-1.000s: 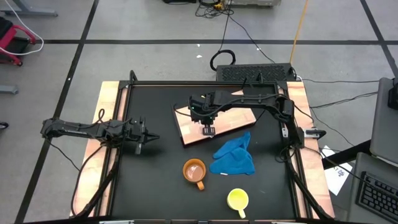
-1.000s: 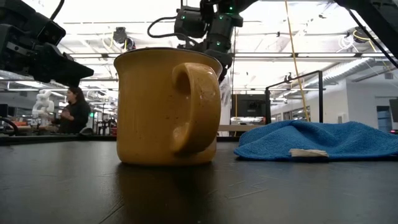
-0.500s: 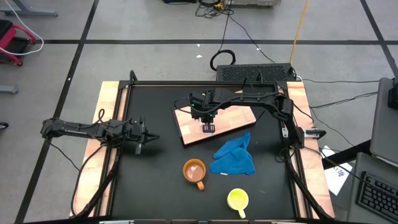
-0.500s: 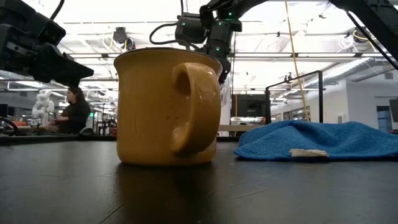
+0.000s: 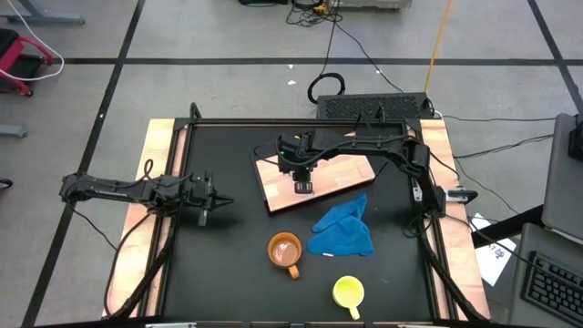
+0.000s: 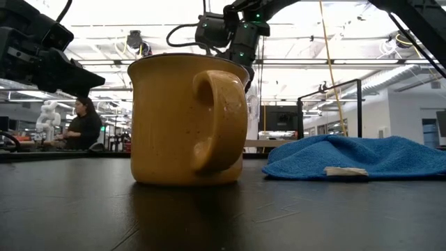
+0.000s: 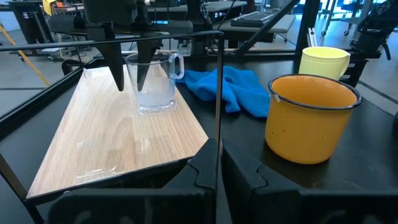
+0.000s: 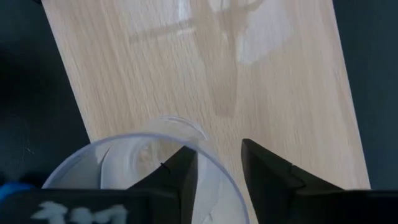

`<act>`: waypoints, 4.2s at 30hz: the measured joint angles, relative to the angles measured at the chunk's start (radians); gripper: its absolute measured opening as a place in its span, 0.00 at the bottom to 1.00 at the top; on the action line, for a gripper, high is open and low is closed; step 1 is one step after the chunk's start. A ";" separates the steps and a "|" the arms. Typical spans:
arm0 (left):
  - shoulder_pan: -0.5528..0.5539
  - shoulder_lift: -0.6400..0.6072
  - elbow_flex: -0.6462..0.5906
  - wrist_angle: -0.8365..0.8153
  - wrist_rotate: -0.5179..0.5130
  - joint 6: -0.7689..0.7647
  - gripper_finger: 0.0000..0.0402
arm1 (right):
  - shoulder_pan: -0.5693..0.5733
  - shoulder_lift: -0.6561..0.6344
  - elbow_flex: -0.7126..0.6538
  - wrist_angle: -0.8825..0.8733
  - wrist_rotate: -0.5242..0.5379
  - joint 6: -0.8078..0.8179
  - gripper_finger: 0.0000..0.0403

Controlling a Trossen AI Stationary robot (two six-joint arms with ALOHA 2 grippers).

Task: Stack small to large cups/mugs on shelf
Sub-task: Put the transparent mug on the shelf

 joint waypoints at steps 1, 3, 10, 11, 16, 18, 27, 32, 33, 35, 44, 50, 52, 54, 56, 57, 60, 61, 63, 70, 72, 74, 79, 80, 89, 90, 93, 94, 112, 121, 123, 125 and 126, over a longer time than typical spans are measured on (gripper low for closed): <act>0.000 0.000 0.000 0.000 0.000 0.000 0.06 | 0.000 -0.006 0.000 0.000 0.000 0.003 0.30; 0.000 0.000 0.000 0.000 0.000 0.000 0.06 | 0.000 -0.019 -0.001 0.006 -0.001 0.005 0.31; 0.000 0.000 0.000 0.000 0.000 0.000 0.06 | 0.000 -0.079 0.000 0.045 -0.001 0.014 0.34; 0.000 0.000 0.000 0.000 0.000 0.000 0.06 | 0.000 -0.089 0.000 0.047 -0.002 0.018 0.34; 0.000 0.000 0.000 0.000 0.000 0.000 0.06 | 0.000 -0.112 0.001 0.046 -0.002 0.028 0.34; 0.000 0.000 0.000 0.000 0.000 0.000 0.06 | 0.000 -0.111 0.001 0.040 -0.001 0.040 0.34; 0.000 0.000 0.000 0.000 0.000 0.000 0.06 | -0.011 -0.114 0.001 -0.007 0.009 0.059 0.34; 0.000 0.000 0.000 0.000 0.000 0.000 0.06 | -0.033 -0.146 0.001 -0.008 0.011 0.072 0.34; 0.000 0.000 0.000 0.000 0.000 0.000 0.06 | -0.037 -0.152 0.001 -0.005 0.012 0.073 0.34; 0.000 0.000 0.000 0.000 0.000 0.000 0.06 | -0.050 -0.173 0.001 0.000 0.012 0.076 0.34; 0.000 0.000 0.000 0.000 0.000 0.000 0.06 | -0.102 -0.213 0.000 -0.071 0.067 0.092 0.34; 0.000 0.000 0.000 0.000 0.000 0.000 0.06 | -0.115 -0.213 -0.041 -0.088 0.065 0.087 0.24; 0.000 0.000 0.000 0.000 0.000 0.000 0.06 | -0.119 -0.213 -0.055 -0.094 0.066 0.087 0.20; 0.000 0.000 0.000 0.000 0.000 0.000 0.06 | -0.125 -0.215 -0.073 -0.105 0.066 0.088 0.16; 0.000 0.000 0.000 0.000 0.000 0.000 0.06 | -0.129 -0.214 -0.097 -0.105 0.066 0.085 0.11; 0.000 0.000 0.000 0.000 0.000 0.000 0.06 | -0.132 -0.214 -0.108 -0.107 0.066 0.079 0.09; 0.000 0.000 0.000 0.000 0.000 0.000 0.06 | -0.140 -0.214 -0.139 -0.102 0.066 0.072 0.02; 0.000 0.000 0.000 0.000 0.000 0.000 0.06 | -0.143 -0.214 -0.149 -0.100 0.066 0.072 0.01; 0.000 0.000 0.000 0.000 0.000 0.000 0.06 | -0.147 -0.214 -0.169 -0.100 0.066 0.071 0.01; 0.000 0.000 0.000 0.000 0.000 0.000 0.06 | -0.153 -0.214 -0.229 -0.066 0.055 0.057 0.00; 0.000 0.000 0.000 0.000 0.000 0.000 0.06 | -0.153 -0.214 -0.239 -0.058 0.022 0.058 0.00; 0.000 0.000 0.000 0.000 0.000 0.000 0.06 | -0.148 -0.214 -0.245 -0.052 0.005 0.062 0.00; 0.000 0.000 0.000 0.000 0.000 0.000 0.06 | -0.118 -0.214 -0.245 -0.031 -0.039 0.071 0.00; 0.000 0.000 0.000 0.000 0.000 0.000 0.06 | -0.111 -0.214 -0.245 -0.028 -0.047 0.072 0.00; 0.000 0.000 0.000 0.000 0.000 0.000 0.06 | -0.058 -0.214 -0.245 -0.028 -0.069 0.088 0.00; 0.000 0.000 0.000 0.000 0.000 0.000 0.06 | -0.053 -0.214 -0.245 -0.025 -0.075 0.096 0.00; 0.000 0.000 0.000 0.000 0.000 0.000 0.06 | -0.031 -0.214 -0.245 -0.008 -0.075 0.103 0.00; 0.000 0.000 0.000 0.000 0.000 0.000 0.06 | -0.025 -0.214 -0.245 -0.008 -0.075 0.103 0.00; 0.000 0.000 0.000 0.000 0.000 0.000 0.06 | 0.022 -0.214 -0.245 0.030 -0.106 0.129 0.00; 0.000 0.000 0.000 0.000 0.000 0.000 0.06 | 0.031 -0.214 -0.244 0.046 -0.126 0.140 0.00; 0.000 0.000 0.000 0.000 0.000 0.000 0.06 | 0.037 -0.214 -0.244 0.053 -0.127 0.143 0.00; 0.000 0.000 0.000 0.000 0.000 0.000 0.06 | 0.041 -0.214 -0.244 0.053 -0.128 0.144 0.00; 0.000 0.000 0.000 0.000 0.000 0.000 0.06 | 0.042 -0.214 -0.244 0.053 -0.128 0.144 0.00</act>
